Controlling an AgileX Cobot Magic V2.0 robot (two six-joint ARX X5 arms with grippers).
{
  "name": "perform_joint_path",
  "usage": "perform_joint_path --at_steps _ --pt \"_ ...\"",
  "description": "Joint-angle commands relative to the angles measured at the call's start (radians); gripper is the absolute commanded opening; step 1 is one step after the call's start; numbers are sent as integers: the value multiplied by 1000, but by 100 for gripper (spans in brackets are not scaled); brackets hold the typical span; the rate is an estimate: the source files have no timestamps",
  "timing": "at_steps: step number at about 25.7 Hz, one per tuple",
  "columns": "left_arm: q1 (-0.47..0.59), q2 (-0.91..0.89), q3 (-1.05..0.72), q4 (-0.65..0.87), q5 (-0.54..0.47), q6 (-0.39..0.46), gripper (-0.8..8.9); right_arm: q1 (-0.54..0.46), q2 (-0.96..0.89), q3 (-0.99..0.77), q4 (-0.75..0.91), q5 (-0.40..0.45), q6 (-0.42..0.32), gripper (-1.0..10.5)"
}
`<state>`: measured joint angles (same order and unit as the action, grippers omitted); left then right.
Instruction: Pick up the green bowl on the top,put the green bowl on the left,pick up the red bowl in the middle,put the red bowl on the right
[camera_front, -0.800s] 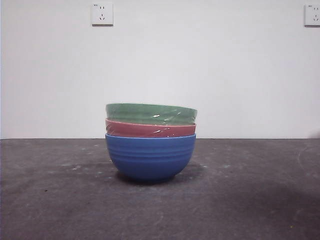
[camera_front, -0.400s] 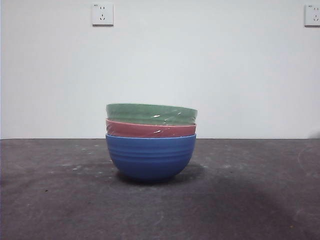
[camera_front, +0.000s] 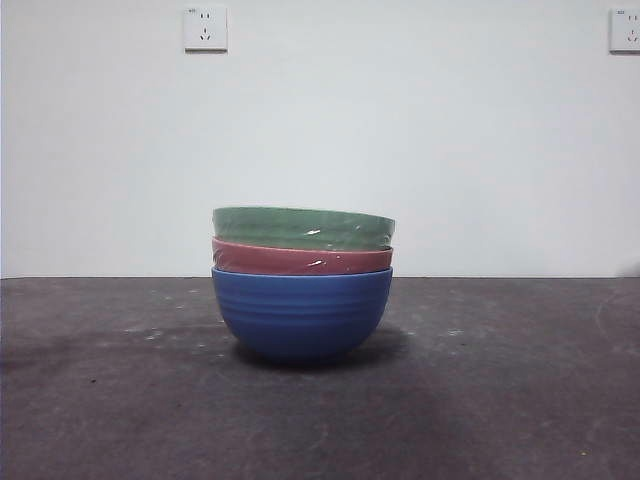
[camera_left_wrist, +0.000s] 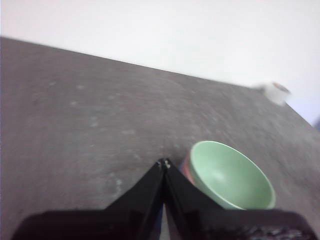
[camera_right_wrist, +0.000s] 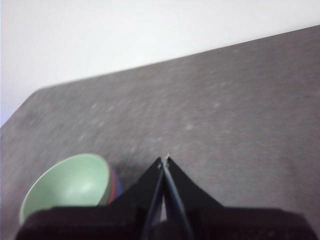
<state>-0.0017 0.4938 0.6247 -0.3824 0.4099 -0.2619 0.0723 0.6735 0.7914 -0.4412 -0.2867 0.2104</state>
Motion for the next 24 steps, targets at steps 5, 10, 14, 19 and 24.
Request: perform_joint_path --at_steps 5,10,14,19,24 --pt "1 232 192 -154 208 240 -8 1 128 65 -47 -149 -161 0" --pt "-15 341 280 -256 225 323 -3 1 168 66 -56 -160 -186 6" --pt "-41 360 286 -254 218 325 60 1 175 66 -61 -157 -186 163" --pt "-102 382 291 -226 220 338 409 1 175 66 -61 -157 -182 225" --pt "-262 527 436 -293 172 445 404 1 175 66 -61 -159 -175 222"
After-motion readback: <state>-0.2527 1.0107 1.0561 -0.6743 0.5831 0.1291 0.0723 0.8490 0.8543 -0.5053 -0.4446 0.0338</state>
